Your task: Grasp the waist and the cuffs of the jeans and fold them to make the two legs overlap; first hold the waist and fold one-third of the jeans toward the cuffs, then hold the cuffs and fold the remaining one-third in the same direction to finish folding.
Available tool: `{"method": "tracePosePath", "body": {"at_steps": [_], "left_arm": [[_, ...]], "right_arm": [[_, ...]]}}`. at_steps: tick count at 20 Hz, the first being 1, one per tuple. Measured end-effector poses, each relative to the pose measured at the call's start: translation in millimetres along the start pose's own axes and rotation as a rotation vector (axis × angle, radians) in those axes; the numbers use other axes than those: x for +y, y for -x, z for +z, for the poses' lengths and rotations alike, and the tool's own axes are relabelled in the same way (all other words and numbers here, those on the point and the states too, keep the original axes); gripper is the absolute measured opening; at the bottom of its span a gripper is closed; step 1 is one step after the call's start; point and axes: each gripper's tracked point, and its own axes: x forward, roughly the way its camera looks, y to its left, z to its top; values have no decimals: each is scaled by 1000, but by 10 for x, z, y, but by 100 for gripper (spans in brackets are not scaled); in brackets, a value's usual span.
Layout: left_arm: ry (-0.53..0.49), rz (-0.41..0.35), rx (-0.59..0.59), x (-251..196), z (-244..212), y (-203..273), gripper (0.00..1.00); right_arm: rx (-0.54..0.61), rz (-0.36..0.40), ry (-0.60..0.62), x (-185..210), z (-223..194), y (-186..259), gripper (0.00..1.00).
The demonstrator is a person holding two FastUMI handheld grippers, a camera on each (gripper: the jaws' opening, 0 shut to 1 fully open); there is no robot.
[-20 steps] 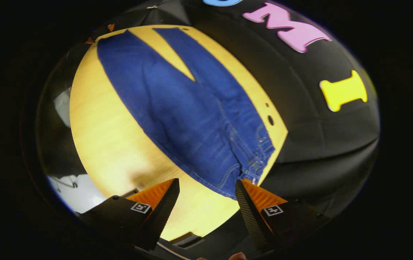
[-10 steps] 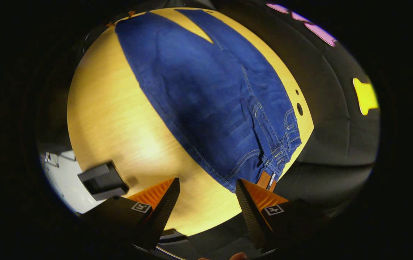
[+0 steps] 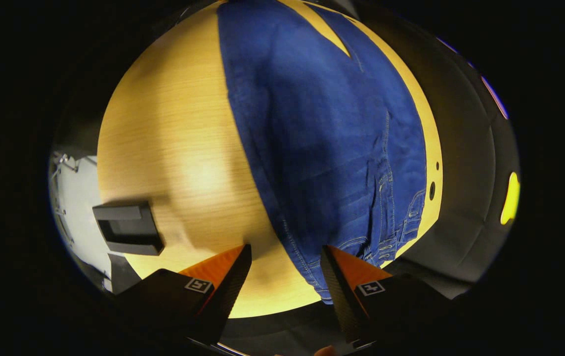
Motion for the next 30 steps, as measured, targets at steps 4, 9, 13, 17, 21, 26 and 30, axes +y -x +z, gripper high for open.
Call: {"method": "tracePosePath", "body": {"at_steps": [4,9,13,17,21,26,30], "left_arm": [[-42,-58,11,41,45,-7,95],[65,-160,36,-108,53,-7,88],[197,-189,45,-187,99,36,55],[293,-156,78,-207,139,-6,11],[427,-214,37,-244,242,105,8],[633,-202,-69,-39,488,160,8],[770,-188,-144,198,764,258,8]], "right_arm": [[11,53,-85,-221,141,-151,90],[67,207,-250,-124,119,-194,76],[88,168,-439,-244,136,-225,36],[79,200,-680,-263,185,-207,13],[-48,240,-959,-534,325,125,13],[-281,257,-1400,-1210,492,564,13],[-404,247,-1598,-1647,518,695,12]]}}
